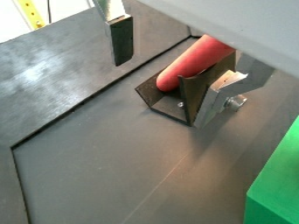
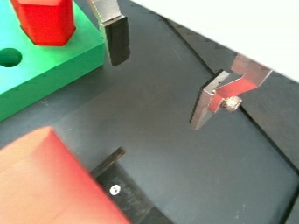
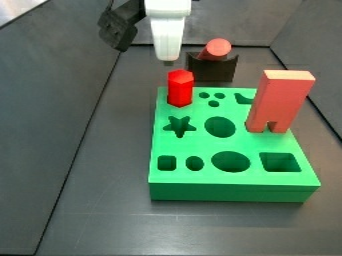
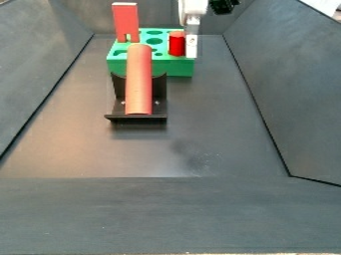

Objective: Pick up the oval object. Move up. Place the oval object on the fixture. Regrasp the oval object. Move to above the board. Insert the oval object.
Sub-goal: Regrasp the oval object.

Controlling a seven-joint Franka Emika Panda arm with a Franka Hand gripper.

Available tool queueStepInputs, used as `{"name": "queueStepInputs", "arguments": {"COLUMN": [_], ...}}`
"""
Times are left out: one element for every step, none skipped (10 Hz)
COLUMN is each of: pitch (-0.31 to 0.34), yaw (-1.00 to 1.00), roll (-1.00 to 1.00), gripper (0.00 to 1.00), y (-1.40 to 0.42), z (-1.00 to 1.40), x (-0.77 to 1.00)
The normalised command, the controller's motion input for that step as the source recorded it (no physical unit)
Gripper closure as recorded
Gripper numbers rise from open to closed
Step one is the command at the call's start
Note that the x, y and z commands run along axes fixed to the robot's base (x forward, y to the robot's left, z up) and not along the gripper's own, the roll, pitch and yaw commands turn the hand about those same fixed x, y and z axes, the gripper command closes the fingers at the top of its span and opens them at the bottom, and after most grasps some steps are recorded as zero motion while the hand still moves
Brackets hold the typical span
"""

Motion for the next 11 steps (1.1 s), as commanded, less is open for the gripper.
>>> {"name": "queueStepInputs", "arguments": {"pitch": [0.165,0.193,0.188,0.181,0.176,0.173,0.167,0.170,0.171,0.174,0.180], "yaw": [-0.10,-0.05,-0.01,0.01,0.02,0.03,0.04,0.04,0.04,0.04,0.04], "roll": [0.11,0.11,0.10,0.09,0.07,0.06,0.05,0.04,0.03,0.03,0.03], "gripper": [0.00,0.00,0.00,0.00,0.00,0.00,0.00,0.00,0.00,0.00,0.00], "y": [0.00,0.00,-0.01,-0.01,-0.02,-0.01,-0.02,-0.02,-0.03,-0.02,-0.02], "z": [0.00,-0.02,-0.02,-0.01,-0.01,-0.01,-0.01,-0.01,-0.01,-0.01,0.00], "x": [1.00,1.00,1.00,1.00,1.00,1.00,1.00,1.00,1.00,0.98,0.87]}}
